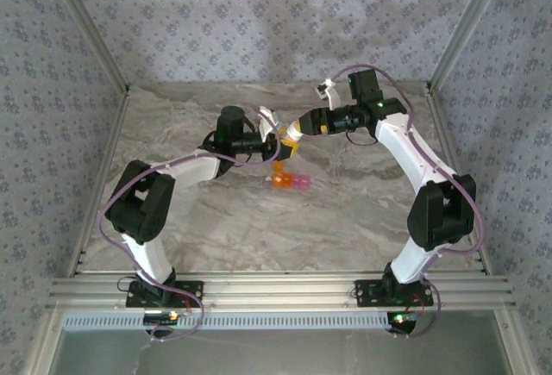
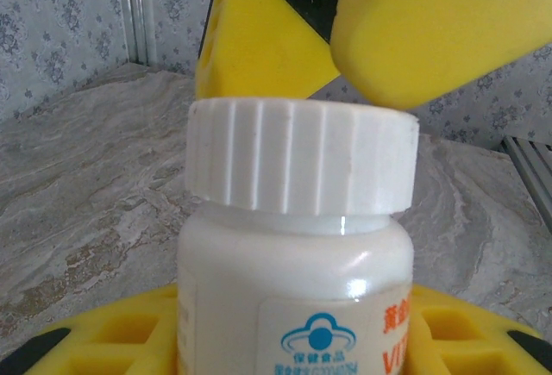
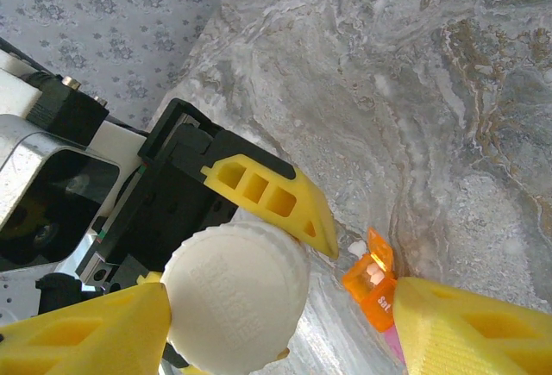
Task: Sort the pills into containers
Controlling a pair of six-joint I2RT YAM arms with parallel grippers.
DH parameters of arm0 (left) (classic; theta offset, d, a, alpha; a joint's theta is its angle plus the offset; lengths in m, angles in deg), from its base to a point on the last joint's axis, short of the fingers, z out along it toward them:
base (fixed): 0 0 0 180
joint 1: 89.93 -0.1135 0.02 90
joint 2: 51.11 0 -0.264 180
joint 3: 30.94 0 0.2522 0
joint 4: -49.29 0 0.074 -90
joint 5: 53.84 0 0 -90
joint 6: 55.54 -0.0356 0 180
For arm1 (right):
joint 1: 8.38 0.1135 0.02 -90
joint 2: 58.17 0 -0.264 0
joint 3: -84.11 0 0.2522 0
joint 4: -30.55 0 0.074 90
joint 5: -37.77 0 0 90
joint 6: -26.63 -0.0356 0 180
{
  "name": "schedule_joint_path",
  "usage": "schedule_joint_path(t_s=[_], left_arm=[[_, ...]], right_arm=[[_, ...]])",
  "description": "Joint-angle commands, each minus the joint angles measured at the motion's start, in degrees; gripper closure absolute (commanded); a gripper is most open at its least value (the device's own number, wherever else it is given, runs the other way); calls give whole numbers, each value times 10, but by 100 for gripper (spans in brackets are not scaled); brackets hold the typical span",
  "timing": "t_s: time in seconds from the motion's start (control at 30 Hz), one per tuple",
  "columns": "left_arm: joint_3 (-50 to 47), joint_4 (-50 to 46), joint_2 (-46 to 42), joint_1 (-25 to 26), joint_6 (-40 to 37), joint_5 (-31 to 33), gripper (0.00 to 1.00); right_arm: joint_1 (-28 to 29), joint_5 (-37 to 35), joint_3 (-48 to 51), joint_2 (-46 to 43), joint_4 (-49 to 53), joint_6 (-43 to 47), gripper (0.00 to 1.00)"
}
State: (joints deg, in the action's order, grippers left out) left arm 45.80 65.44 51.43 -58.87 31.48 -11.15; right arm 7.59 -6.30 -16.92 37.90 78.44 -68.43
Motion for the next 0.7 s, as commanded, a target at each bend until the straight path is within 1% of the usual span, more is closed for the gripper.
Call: schedule_joint_path(t_s=[0.0, 0.43, 0.67], left_arm=[[15, 6, -1, -2, -3, -19, 100], [10, 5, -5, -2, -2, -17, 100], [13, 7, -3, -1, -2, -19, 100]], right_arm=[[6, 12, -16, 0, 6, 1, 30], [2, -9, 2, -43, -38, -27, 30], [11, -11, 2, -33, -34, -24, 30]])
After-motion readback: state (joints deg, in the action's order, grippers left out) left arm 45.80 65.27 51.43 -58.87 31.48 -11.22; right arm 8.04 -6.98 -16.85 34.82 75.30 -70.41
